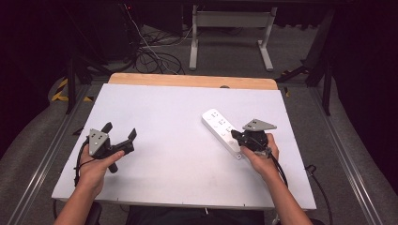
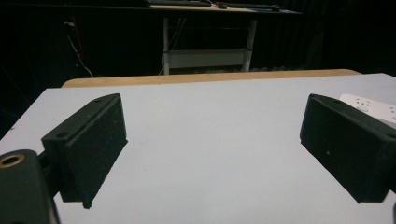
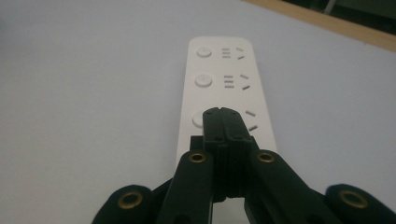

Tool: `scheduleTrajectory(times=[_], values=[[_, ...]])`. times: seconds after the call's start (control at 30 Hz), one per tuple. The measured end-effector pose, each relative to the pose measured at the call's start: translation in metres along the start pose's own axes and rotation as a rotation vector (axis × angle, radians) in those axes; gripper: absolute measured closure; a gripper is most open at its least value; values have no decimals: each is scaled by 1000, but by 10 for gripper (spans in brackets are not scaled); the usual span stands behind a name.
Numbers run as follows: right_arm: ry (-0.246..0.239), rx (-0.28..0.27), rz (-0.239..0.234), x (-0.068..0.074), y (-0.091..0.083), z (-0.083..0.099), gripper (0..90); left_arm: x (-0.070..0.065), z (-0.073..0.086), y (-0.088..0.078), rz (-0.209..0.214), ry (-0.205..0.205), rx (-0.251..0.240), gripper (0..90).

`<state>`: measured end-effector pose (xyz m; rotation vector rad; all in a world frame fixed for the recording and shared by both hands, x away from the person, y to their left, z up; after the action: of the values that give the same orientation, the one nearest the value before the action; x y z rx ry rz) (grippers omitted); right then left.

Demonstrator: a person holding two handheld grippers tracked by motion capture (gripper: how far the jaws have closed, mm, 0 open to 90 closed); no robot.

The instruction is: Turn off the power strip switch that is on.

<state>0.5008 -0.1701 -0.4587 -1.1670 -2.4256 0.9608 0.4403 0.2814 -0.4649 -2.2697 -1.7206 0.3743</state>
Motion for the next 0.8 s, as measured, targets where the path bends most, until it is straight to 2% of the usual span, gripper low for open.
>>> scheduleTrajectory(times=[0.13,0.27,0.53,0.67,0.8], values=[[24,-56,2,-5,-7,0,900,0,0,0,-1,-2,-1,77],[13,-130,-6,-8,-14,1,900,0,0,0,-1,-2,-1,77],[29,-252,-27,-13,-35,6,900,0,0,-1,-1,-7,-5,77],[46,-301,-19,-21,-50,13,900,0,0,-1,-2,-7,-6,77],[97,-360,-8,-34,-63,21,900,0,0,-1,-2,-9,-6,77]])
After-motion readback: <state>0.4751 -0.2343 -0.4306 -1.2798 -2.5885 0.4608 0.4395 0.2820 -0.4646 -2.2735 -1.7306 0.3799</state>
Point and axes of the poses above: each handheld gripper's, and its own axes: y roughly forward along the jaws, z roughly out of its underside, x roughly to its left, the point moved 1 cm from there along y, roughly forward along the jaws, and after that the axes turned 11 degrees about x, right-handed, at the moved point
